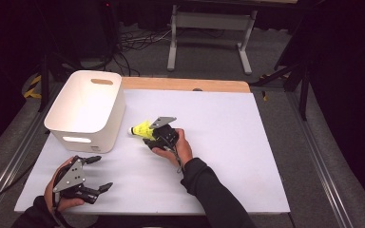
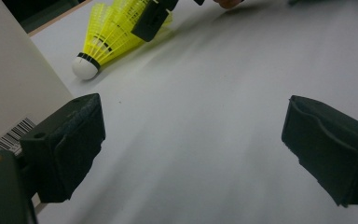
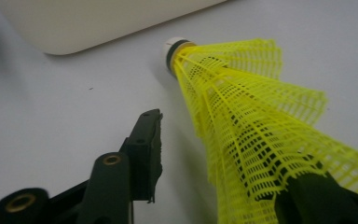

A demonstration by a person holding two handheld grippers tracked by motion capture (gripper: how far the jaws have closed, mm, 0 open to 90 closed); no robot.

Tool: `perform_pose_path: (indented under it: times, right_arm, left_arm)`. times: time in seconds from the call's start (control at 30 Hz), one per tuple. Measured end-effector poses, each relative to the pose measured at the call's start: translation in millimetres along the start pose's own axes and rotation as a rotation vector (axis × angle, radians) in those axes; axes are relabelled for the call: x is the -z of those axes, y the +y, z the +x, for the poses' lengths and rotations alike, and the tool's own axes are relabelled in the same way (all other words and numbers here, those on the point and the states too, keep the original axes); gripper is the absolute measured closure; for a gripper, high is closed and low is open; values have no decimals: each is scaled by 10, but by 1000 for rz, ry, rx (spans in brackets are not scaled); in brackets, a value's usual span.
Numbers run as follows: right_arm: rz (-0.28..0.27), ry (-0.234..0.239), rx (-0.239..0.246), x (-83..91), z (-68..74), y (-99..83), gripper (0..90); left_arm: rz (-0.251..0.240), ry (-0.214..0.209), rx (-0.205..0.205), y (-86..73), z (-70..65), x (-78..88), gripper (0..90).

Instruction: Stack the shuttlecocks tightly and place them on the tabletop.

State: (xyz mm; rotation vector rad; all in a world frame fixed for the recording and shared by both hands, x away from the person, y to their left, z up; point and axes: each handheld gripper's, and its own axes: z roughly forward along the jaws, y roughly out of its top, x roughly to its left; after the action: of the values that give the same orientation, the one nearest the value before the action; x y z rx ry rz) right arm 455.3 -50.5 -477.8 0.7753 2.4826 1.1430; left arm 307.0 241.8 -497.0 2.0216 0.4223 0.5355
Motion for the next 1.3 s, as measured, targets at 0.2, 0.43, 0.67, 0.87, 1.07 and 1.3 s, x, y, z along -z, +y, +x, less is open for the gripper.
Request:
perform_pose_path:
  times: [0.2,0.43,0.67,0.87,1.07,1.3]
  right_arm:
    - [0,-75,-10,-77,-27,68,814]
    - [12,-89,18,-144,-12,150,871]
    - [-26,-80,-10,-24,-47,131,873]
    - [-74,-49,-19,178,-46,66,873]
    - [-90,-39,14,381,6,6,873]
    - [-103,-21,46,709,55,-224,873]
  left_arm:
    - [1,1,4,-4,5,0,69]
    - [2,4,4,-11,11,-2,70]
    - [6,15,16,-10,17,-8,69]
    - [18,43,52,4,28,-51,77]
    - [30,54,59,67,33,-149,107]
    - [48,43,50,224,38,-363,118]
